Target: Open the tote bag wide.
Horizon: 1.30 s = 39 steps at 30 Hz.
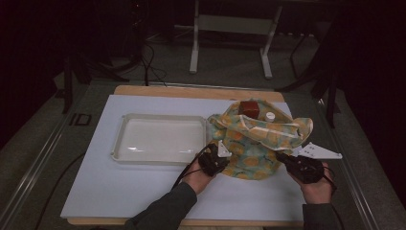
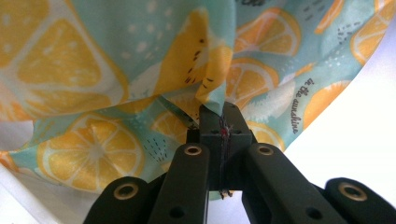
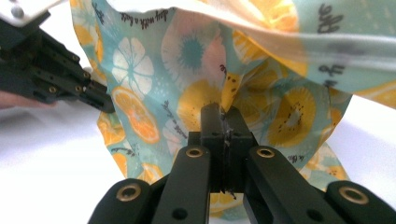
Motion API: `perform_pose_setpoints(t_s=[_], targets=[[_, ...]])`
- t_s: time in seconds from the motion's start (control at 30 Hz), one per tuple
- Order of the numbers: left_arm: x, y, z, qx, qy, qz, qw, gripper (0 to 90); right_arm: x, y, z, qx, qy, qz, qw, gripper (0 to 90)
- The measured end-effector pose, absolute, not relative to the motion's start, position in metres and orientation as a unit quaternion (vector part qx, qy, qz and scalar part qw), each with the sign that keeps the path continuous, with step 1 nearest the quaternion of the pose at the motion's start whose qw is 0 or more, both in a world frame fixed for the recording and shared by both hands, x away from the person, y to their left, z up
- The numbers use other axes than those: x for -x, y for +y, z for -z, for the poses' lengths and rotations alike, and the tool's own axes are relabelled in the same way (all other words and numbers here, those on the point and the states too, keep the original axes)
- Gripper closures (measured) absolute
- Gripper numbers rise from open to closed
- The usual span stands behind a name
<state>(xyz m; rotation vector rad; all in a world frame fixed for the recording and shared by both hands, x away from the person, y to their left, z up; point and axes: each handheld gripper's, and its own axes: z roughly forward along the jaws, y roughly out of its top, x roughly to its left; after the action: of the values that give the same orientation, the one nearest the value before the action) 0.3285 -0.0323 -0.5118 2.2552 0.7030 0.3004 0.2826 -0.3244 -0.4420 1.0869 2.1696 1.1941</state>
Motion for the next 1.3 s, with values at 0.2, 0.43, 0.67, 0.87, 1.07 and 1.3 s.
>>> perform_pose_setpoints(t_s=[0.2, 0.43, 0.67, 0.87, 1.07, 1.3], targets=[[-0.326, -0.025, 0.506, -0.876, 0.269, -0.107, 0.385, 75.2, -0.282, -0.325, 0.451, -0.393, 0.788, -0.425, 0.209, 90.0], [-0.325, -0.010, 0.497, -0.863, 0.283, -0.099, 0.408, 62.2, -0.283, -0.325, 0.459, -0.397, 0.791, -0.420, 0.200, 90.0], [-0.326, 0.010, 0.485, -0.845, 0.291, -0.094, 0.439, 53.2, -0.283, -0.325, 0.465, -0.398, 0.794, -0.415, 0.195, 90.0], [-0.325, 0.018, 0.472, -0.832, 0.285, -0.096, 0.467, 44.5, -0.284, -0.323, 0.468, -0.397, 0.799, -0.410, 0.192, 90.0], [-0.324, 0.015, 0.458, -0.825, 0.271, -0.103, 0.484, 42.6, -0.284, -0.322, 0.471, -0.397, 0.801, -0.407, 0.188, 90.0], [-0.325, 0.002, 0.445, -0.822, 0.259, -0.116, 0.493, 44.2, -0.283, -0.321, 0.473, -0.396, 0.803, -0.406, 0.185, 90.0]])
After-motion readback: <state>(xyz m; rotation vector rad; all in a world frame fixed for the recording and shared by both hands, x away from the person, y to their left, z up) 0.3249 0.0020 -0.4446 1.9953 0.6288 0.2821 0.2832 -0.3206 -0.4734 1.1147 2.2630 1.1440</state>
